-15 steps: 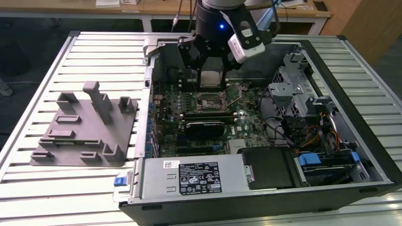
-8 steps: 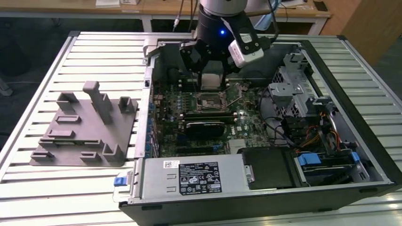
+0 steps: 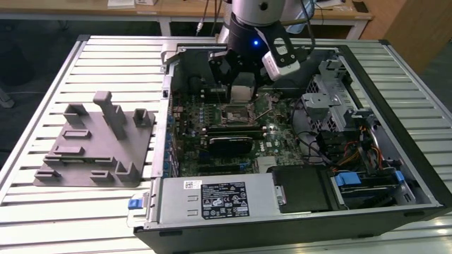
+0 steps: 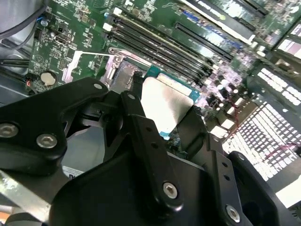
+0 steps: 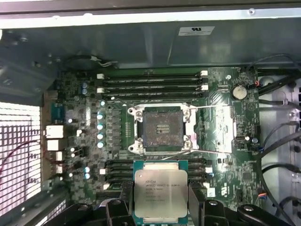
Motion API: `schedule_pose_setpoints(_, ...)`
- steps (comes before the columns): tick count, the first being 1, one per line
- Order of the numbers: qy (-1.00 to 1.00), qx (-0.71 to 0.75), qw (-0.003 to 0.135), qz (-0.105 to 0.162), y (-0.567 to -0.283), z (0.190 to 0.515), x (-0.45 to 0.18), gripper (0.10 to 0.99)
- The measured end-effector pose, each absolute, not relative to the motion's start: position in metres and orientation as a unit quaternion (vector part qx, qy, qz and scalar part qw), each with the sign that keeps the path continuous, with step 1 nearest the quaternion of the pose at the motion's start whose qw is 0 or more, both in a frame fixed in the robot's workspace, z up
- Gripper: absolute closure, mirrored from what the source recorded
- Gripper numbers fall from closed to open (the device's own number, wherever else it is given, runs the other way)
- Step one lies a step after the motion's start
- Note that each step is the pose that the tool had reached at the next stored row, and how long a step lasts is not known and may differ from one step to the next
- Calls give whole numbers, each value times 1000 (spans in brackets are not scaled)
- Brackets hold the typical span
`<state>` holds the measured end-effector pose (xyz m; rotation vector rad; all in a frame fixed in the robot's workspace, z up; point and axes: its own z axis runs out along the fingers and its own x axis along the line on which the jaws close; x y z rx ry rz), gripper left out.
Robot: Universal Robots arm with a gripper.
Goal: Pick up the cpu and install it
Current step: 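Pick up the cpu and move it towards the insertion slot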
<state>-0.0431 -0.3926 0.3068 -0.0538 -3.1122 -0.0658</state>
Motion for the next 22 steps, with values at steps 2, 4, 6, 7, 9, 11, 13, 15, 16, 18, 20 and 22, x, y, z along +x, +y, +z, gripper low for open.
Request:
schedule_pose_setpoints(2, -1000, -17, 14, -21, -391, 304, -41, 545)
schedule_pose_setpoints(4, -1000, -17, 14, -21, -390, 301, -41, 545)
schedule_pose_setpoints(6, -1000, -17, 14, -21, -389, 297, -41, 545)
schedule_pose_setpoints(7, -1000, -17, 14, -21, -388, 295, -41, 545)
schedule_pose_setpoints(9, -1000, -17, 13, -21, -388, 292, -41, 545)
schedule_pose_setpoints(11, -1000, -17, 12, -21, -387, 289, -41, 545)
schedule_pose_setpoints(13, -1000, -17, 9, -21, -387, 286, -41, 545)
schedule_pose_setpoints(15, -1000, -16, 6, -21, -387, 284, -41, 545)
schedule_pose_setpoints(16, -1000, -16, 4, -21, -387, 283, -41, 545)
schedule_pose_setpoints(18, -1000, -16, 2, -21, -386, 280, -41, 545)
schedule_pose_setpoints(20, -1000, -15, 1, -22, -386, 276, -41, 545)
schedule_pose_setpoints(22, -1000, -15, 1, -22, -385, 273, -41, 545)
